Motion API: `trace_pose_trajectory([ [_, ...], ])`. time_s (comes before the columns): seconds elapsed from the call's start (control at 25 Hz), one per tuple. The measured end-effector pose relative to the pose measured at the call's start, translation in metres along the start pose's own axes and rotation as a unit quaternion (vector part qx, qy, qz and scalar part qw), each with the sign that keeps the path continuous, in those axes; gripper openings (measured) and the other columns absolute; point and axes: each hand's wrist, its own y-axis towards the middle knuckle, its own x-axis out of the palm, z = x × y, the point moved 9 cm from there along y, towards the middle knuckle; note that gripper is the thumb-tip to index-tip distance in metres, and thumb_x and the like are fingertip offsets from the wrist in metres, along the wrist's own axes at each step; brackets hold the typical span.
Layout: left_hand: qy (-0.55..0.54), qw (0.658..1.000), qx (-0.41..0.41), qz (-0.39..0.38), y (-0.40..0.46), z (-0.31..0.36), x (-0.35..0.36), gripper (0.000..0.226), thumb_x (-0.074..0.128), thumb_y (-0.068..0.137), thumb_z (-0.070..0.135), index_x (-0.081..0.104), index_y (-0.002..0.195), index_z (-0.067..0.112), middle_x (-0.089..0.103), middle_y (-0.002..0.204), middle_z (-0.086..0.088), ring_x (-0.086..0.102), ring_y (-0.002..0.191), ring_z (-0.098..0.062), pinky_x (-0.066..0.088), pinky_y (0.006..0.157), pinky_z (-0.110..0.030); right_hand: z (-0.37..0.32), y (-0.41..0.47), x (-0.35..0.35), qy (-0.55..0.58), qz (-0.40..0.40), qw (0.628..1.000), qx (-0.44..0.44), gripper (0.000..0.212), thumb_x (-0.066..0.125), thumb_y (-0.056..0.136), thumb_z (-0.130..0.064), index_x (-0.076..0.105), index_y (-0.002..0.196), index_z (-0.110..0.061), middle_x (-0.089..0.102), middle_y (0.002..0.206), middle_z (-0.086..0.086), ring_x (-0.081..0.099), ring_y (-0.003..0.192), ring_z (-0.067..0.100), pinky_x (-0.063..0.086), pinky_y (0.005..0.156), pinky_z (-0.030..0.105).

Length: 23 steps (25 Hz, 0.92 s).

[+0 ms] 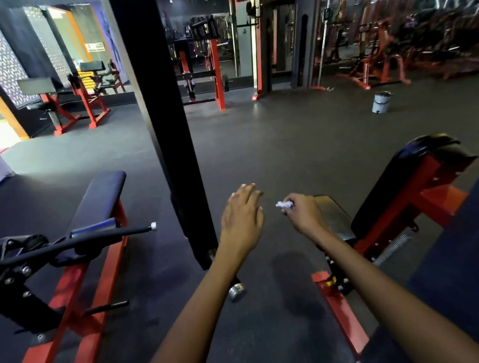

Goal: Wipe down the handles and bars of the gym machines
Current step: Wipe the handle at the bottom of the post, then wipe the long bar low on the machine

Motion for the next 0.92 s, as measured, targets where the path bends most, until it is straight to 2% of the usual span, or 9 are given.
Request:
trace_pose_trajectory([
  [0.08,0.031,0.995,-0.048,-0.082,0.016,-0.008,0.023,0.033,0.055,0.09,0.015,0.062,0.121,0.008,0.053,0.137,-0.011,0.046,0.13,-0.029,0.032,0.108,-0.038,-0.003,0.019,-0.013,-0.051,0.004,0.999,-0.018,0.013,0.062,0.084,-0.011,0.069,0.093,-0.005,0.069,0.098,0.018,0.061,0.094,0.034,0.039,0.066,0.032],
  [0.12,0.045,0.994,-0.055,-0.088,0.022,-0.01,0.03,0.032,0.056,0.09,0.015,0.063,0.12,0.008,0.055,0.135,-0.01,0.047,0.128,-0.028,0.034,0.107,-0.037,-0.002,0.029,-0.016,-0.057,0.006,0.998,-0.022,0.014,0.061,0.084,-0.012,0.068,0.094,-0.006,0.068,0.1,0.018,0.061,0.095,0.034,0.042,0.068,0.033],
  [0.24,0.083,0.993,-0.065,-0.054,0.039,-0.016,0.042,0.028,0.06,0.088,0.016,0.066,0.114,0.008,0.061,0.125,-0.01,0.055,0.121,-0.028,0.04,0.101,-0.037,0.008,0.06,-0.01,-0.066,-0.011,0.997,-0.034,0.014,0.058,0.086,-0.012,0.067,0.095,-0.006,0.067,0.102,0.019,0.061,0.096,0.036,0.046,0.071,0.035],
  [0.32,0.108,0.987,-0.087,-0.076,0.05,-0.025,0.055,0.031,0.054,0.093,0.02,0.062,0.12,0.009,0.056,0.131,-0.008,0.049,0.125,-0.025,0.035,0.105,-0.036,0.012,0.08,0.001,-0.08,-0.033,0.995,-0.041,0.017,0.056,0.087,-0.012,0.067,0.098,-0.007,0.067,0.103,0.019,0.06,0.097,0.037,0.044,0.068,0.033],
  [0.4,0.125,0.981,-0.126,-0.083,0.06,-0.04,0.068,0.032,0.049,0.096,0.022,0.059,0.123,0.01,0.053,0.134,-0.007,0.046,0.128,-0.023,0.032,0.106,-0.035,0.009,0.104,0.016,-0.094,-0.059,0.992,-0.062,0.018,0.055,0.087,-0.013,0.067,0.1,-0.009,0.066,0.104,0.018,0.06,0.098,0.037,0.043,0.068,0.032],
  [0.6,0.158,0.959,-0.229,-0.057,0.066,-0.08,0.087,0.029,0.051,0.093,0.018,0.063,0.116,0.007,0.058,0.125,-0.01,0.051,0.121,-0.027,0.037,0.101,-0.038,-0.014,0.155,0.067,-0.1,-0.122,0.979,-0.126,0.02,0.051,0.088,-0.012,0.066,0.101,-0.009,0.066,0.104,0.019,0.06,0.098,0.038,0.046,0.071,0.033],
  [0.92,0.192,0.909,-0.368,-0.043,0.072,-0.164,0.106,0.032,0.048,0.095,0.023,0.058,0.123,0.011,0.055,0.13,-0.006,0.046,0.125,-0.023,0.034,0.105,-0.035,-0.056,0.217,0.15,-0.126,-0.169,0.947,-0.242,0.022,0.049,0.091,-0.011,0.064,0.102,0.0,0.065,0.107,0.017,0.059,0.097,0.038,0.047,0.073,0.037],
])
